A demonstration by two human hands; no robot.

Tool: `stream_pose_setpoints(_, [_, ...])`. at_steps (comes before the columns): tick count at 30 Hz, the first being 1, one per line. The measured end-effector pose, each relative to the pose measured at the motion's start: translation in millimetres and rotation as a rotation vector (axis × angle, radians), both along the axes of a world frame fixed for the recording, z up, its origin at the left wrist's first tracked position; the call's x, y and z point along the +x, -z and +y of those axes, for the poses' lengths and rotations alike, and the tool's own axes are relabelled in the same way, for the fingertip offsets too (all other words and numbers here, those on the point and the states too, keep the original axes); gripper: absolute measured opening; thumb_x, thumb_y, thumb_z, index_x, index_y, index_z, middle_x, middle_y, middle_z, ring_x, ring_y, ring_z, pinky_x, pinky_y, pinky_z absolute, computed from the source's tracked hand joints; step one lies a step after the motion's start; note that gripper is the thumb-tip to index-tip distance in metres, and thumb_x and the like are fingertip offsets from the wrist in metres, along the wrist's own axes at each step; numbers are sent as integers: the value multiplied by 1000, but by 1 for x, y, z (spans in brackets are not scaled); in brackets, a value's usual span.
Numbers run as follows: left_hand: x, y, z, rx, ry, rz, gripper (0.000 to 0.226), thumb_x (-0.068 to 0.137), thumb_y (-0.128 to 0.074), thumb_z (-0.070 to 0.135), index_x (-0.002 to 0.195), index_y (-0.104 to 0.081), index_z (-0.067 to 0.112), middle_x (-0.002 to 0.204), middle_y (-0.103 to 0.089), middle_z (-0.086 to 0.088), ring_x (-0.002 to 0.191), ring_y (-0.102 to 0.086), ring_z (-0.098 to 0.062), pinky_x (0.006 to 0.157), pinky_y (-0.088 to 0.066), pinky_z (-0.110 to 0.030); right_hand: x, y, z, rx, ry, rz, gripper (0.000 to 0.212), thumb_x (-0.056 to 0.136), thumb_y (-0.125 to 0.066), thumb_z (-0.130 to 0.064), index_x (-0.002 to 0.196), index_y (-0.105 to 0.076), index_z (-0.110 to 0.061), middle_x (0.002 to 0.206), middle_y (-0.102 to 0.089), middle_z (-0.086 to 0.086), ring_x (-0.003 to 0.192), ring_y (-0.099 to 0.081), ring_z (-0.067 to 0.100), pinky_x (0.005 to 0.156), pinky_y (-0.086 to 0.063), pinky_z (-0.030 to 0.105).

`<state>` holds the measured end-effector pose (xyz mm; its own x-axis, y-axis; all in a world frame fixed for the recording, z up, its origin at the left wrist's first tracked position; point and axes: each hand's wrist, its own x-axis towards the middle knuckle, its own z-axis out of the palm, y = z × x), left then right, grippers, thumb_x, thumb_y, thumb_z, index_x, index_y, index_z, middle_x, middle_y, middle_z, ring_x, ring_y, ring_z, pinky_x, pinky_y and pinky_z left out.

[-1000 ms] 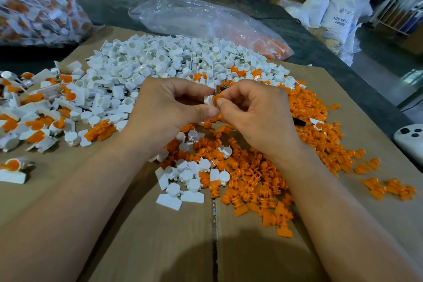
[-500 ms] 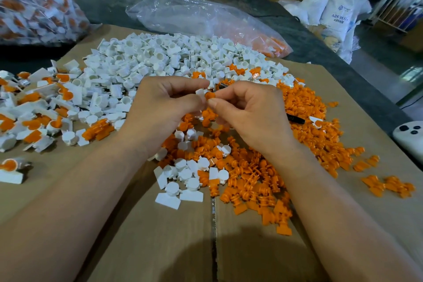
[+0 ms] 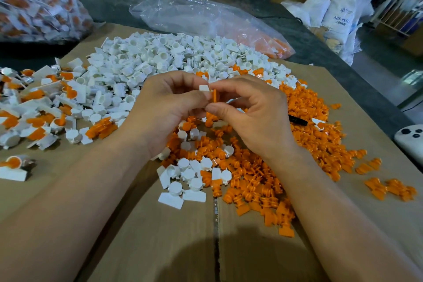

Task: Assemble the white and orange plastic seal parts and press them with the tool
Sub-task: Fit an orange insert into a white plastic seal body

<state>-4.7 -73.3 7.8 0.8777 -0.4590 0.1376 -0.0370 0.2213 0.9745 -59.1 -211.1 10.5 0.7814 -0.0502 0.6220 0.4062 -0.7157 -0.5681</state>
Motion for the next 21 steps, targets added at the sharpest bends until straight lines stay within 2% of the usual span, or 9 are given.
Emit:
stream_pose_setpoints(4, [0,-1,1,-25,44,49,16,75,-60,-11,70,-62,5,59,-63,1,55,-60,-10,54,-50,-16,-1,1,-1,33,-13,-1,30,73,-73,-14,102,-69,-7,90,-65,-1,85,-64,14,76,-54,35])
stream_pose_setpoints(8, [2,-1,3,-33,38,72,15,67,-65,-5,62,-67,9,59,-65,-1,55,-61,-11,54,-53,-17,-1,1,-2,55,-50,11,37,72,-74,-11,108,-65,-8,90,-65,1,81,-66,12,75,-55,28])
stream_pose_setpoints(12, [0,-1,2,29,14,38,8,65,-68,0,68,-66,7,56,-65,-2,50,-62,-11,52,-52,-18,0,1,-5,30,-59,-2,29,73,-72,-11,101,-69,-4,88,-68,9,82,-66,20,73,-55,36])
stream_pose_setpoints(21, [0,-4,3,13,18,95,25,48,-69,8,73,-66,3,59,-67,-5,51,-62,-12,52,-53,-17,2,3,-6,-2,-41,-36,30,73,-70,-11,102,-68,-1,88,-69,8,81,-67,21,72,-56,40])
